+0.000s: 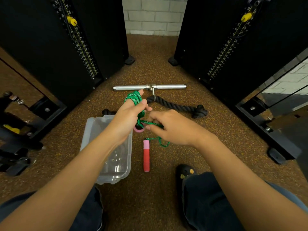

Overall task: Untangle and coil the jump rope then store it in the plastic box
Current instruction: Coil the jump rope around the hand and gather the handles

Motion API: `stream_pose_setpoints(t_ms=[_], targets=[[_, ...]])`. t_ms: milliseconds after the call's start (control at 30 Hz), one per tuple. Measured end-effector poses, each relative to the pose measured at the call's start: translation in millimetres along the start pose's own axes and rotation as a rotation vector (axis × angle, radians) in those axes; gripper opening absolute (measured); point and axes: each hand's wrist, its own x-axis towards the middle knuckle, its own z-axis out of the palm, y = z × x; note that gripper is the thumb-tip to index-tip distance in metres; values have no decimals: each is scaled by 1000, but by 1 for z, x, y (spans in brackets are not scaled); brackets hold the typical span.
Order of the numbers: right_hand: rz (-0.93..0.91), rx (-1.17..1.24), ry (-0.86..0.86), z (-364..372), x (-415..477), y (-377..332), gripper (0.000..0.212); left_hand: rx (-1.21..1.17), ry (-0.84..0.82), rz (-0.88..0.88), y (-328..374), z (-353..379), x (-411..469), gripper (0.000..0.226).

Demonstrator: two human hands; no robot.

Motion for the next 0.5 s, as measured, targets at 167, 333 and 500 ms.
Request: stream_pose_setpoints(t_ms=[167,333,500], targets=[[-44,5,63,-5,-1,1,8,364,-77,20,-7,6,-4,30],[-41,58,161,-18,-5,9,9,547,-314,8,-1,6,-8,59],[30,330,145,-28,-9,15,9,396,-278,24,5,-2,-6,52]])
